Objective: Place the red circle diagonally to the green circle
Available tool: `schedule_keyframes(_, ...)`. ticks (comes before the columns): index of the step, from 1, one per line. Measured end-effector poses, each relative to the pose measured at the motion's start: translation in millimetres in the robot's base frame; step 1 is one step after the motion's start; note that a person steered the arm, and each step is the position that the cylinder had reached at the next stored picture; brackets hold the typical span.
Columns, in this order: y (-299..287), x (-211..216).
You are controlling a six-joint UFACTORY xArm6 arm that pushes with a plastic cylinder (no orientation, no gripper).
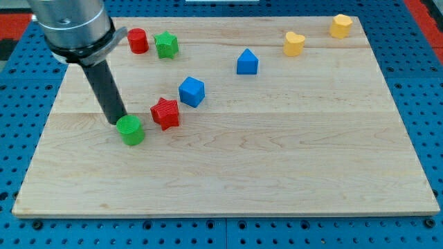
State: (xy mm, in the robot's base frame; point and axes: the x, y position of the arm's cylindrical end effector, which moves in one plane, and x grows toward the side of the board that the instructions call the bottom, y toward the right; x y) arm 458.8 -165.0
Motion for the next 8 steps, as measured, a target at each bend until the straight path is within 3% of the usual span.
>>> schedule_keyframes(2, 8.9, 16.1)
schedule_keyframes(3, -46.6, 6.9)
schedule_keyframes(6, -59.4, -179.5)
schedule_keyframes(7, -43.4, -214.1)
schedule_keyframes(8, -15.8, -216.1)
